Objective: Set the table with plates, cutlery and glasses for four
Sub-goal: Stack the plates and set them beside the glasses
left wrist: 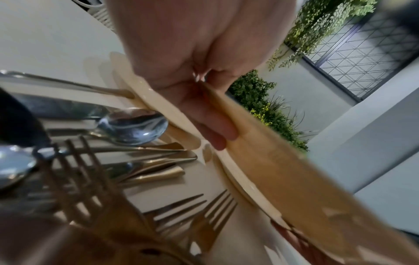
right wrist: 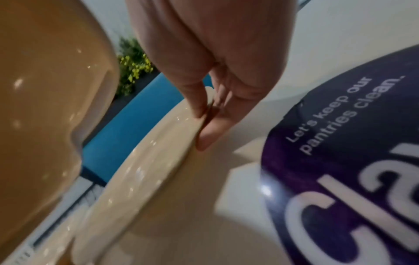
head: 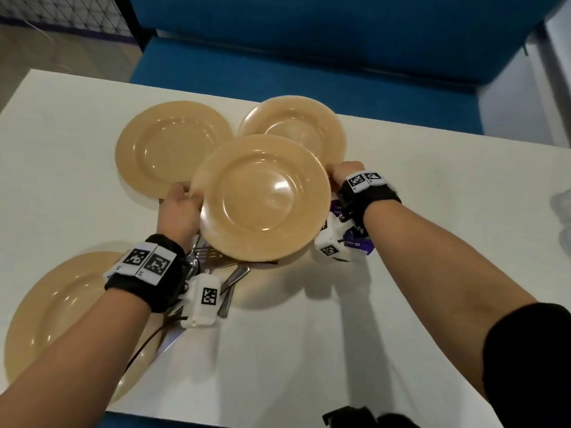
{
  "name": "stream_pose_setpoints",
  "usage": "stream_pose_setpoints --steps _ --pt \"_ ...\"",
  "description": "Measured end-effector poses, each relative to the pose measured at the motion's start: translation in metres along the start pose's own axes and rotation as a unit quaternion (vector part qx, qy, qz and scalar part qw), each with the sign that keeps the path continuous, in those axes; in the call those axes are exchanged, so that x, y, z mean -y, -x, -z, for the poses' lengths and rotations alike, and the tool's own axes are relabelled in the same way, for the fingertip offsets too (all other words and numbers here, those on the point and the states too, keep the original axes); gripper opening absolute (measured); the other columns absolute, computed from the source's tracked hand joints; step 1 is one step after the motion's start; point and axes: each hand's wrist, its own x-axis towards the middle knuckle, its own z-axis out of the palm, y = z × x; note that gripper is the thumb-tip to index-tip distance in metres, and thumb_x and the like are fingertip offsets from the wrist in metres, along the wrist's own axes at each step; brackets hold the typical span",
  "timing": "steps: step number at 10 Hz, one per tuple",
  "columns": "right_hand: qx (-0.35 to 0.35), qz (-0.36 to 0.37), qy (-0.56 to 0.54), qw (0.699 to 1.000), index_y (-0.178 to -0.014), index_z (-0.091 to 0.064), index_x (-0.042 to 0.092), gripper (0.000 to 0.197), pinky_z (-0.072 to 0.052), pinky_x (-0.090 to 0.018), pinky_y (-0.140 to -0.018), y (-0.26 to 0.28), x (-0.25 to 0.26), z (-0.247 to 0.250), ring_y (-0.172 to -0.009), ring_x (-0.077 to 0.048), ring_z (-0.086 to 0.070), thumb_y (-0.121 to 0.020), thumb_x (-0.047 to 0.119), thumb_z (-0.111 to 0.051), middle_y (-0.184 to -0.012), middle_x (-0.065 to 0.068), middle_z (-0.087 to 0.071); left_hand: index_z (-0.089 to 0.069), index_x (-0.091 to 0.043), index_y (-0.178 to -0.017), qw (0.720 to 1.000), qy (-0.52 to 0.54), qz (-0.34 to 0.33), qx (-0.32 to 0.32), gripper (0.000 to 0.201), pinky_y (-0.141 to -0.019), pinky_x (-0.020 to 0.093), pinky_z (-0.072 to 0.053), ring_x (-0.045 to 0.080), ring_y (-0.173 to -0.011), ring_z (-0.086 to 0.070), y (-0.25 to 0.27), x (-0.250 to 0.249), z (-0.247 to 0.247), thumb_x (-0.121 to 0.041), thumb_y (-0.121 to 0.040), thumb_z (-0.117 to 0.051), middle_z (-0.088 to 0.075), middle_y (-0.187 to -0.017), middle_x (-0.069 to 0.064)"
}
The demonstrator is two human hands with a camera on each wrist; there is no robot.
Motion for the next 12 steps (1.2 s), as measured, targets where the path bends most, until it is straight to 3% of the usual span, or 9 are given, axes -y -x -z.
stream_pose_setpoints --steps 1,2,3,5,6,7,9,11,12 --pt "-0.092 0.013 -0.054 0.994 -0.092 -0.057 0.013 0.013 -0.049 -0.028 -0.081 0.000 0.001 0.021 -0.103 -0.029 -0.061 -0.096 0.018 -0.046 -0.099 -0.009 -0.060 -0.057 -0.024 -0.094 1.000 0.011 0.007 -0.017 0.016 -0.089 0.052 -0.050 0.033 -0.100 -0.061 -0.003 0.005 0.001 -0.025 -0.080 -0.049 -0.066 -0.108 0.013" --pt "-0.158 -0.020 -0.278 0.947 -0.068 -0.036 0.023 0.031 -0.053 -0.024 -0.081 -0.014 -0.007 0.043 -0.077 -0.013 -0.056 -0.099 0.017 -0.040 -0.080 0.002 -0.046 -0.055 -0.024 -0.098 0.999 0.012 -0.002 -0.042 0.018 -0.091 0.049 -0.049 0.028 -0.094 -0.060 -0.005 0.006 -0.003 -0.024 -0.082 -0.049 -0.064 -0.100 0.006" --pt "-0.167 0.026 -0.259 0.951 -0.066 -0.045 0.015 0.028 -0.054 -0.034 -0.078 -0.003 -0.007 0.045 -0.060 -0.014 -0.050 -0.093 0.011 -0.047 -0.068 -0.003 -0.048 -0.052 -0.020 -0.105 0.999 0.012 -0.026 -0.044 0.017 -0.087 0.042 -0.048 0.028 -0.095 -0.058 -0.007 0.002 -0.014 -0.021 -0.089 -0.047 -0.061 -0.101 0.006" --pt "-0.090 0.096 -0.014 0.991 -0.118 -0.061 0.016 0.033 -0.049 -0.042 -0.095 0.028 -0.006 -0.001 -0.102 -0.026 -0.061 -0.089 0.029 -0.050 -0.109 -0.004 -0.066 -0.051 -0.021 -0.103 0.996 0.062 -0.055 -0.021 0.012 -0.084 0.035 -0.047 0.023 -0.095 -0.057 -0.014 -0.012 -0.029 -0.023 -0.095 -0.042 -0.062 -0.102 0.005" --pt "-0.033 0.061 -0.116 0.991 -0.131 -0.051 0.019 0.042 -0.052 -0.047 -0.092 0.040 -0.003 -0.024 -0.107 -0.030 -0.061 -0.090 0.020 -0.055 -0.121 -0.009 -0.062 -0.055 -0.015 -0.109 0.995 0.061 -0.084 0.007 0.024 -0.087 0.035 -0.047 0.023 -0.097 -0.057 -0.023 -0.014 -0.019 -0.026 -0.100 -0.036 -0.061 -0.101 0.004" --pt "-0.036 0.014 -0.217 0.976 -0.119 -0.058 -0.001 0.033 -0.054 -0.046 -0.088 0.047 0.006 -0.049 -0.096 -0.033 -0.063 -0.087 0.008 -0.062 -0.105 -0.016 -0.065 -0.059 -0.020 -0.107 0.996 0.043 -0.074 0.025 0.032 -0.089 0.037 -0.051 0.020 -0.100 -0.061 -0.041 -0.021 0.010 -0.034 -0.100 -0.031 -0.065 -0.106 0.003" --pt "-0.114 0.002 -0.301 0.947 -0.114 -0.061 0.001 0.030 -0.055 -0.046 -0.084 0.062 0.039 -0.096 -0.092 -0.031 -0.063 -0.085 0.006 -0.065 -0.103 -0.015 -0.066 -0.032 -0.008 -0.144 0.977 -0.194 -0.021 -0.092 0.053 -0.108 0.036 -0.034 0.031 -0.131 -0.042 -0.112 -0.019 0.097 -0.021 -0.094 -0.046 -0.041 -0.144 0.013" --pt "-0.135 0.026 -0.319 0.938 -0.119 -0.058 0.003 0.033 -0.055 -0.042 -0.083 0.079 0.064 -0.136 -0.091 -0.027 -0.062 -0.087 0.009 -0.062 -0.103 -0.012 -0.064 -0.056 -0.009 -0.103 0.989 -0.098 0.033 0.103 0.033 -0.088 0.046 -0.054 0.034 -0.093 -0.065 -0.149 -0.005 0.123 -0.017 -0.072 -0.060 -0.064 -0.113 0.022" --pt "-0.167 0.058 -0.285 0.942 -0.121 -0.055 0.007 0.036 -0.054 -0.045 -0.087 0.088 0.071 -0.152 -0.096 -0.028 -0.063 -0.088 0.018 -0.060 -0.111 -0.012 -0.064 -0.055 -0.005 -0.112 0.989 -0.036 0.003 0.144 0.023 -0.083 0.044 -0.056 0.031 -0.089 -0.063 -0.152 -0.015 0.135 -0.006 -0.089 -0.051 -0.063 -0.103 0.017"
